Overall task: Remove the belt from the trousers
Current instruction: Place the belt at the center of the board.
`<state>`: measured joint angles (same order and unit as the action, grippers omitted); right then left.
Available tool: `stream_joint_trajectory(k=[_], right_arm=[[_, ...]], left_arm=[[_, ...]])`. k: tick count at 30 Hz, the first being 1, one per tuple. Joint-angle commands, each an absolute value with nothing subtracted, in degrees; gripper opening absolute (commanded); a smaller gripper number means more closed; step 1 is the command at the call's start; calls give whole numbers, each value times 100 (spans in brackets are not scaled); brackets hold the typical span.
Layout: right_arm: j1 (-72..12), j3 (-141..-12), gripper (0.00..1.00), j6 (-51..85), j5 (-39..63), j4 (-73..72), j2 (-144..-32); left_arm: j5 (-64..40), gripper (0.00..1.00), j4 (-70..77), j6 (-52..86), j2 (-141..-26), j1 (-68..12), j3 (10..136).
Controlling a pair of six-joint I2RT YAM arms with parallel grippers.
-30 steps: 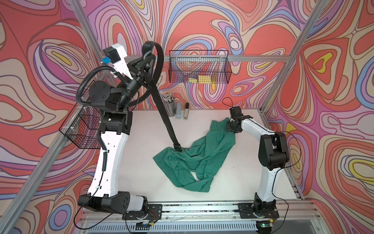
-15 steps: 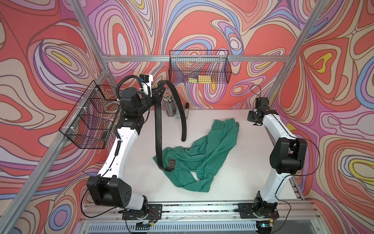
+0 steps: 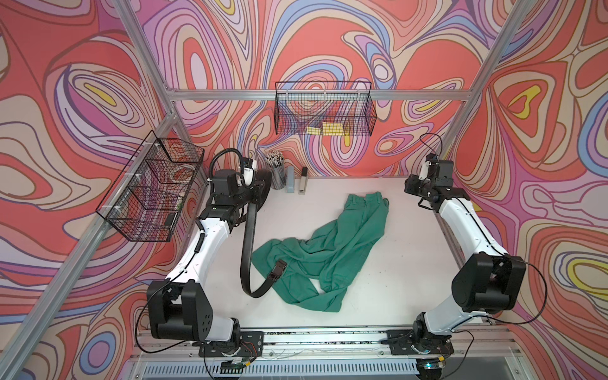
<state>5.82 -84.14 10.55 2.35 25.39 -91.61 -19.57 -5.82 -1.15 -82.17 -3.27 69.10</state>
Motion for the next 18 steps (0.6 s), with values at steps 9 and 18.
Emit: stream_joint_trajectory(k=[9, 18], right_arm=[[563, -8249, 47, 1137, 629, 2386, -8821], [563, -8218, 50, 1139, 686, 2149, -8674]], left_arm=[[-1878, 17, -660, -51, -9079, -281, 6831], [-1882, 80, -918, 163, -9284, -281, 6609]])
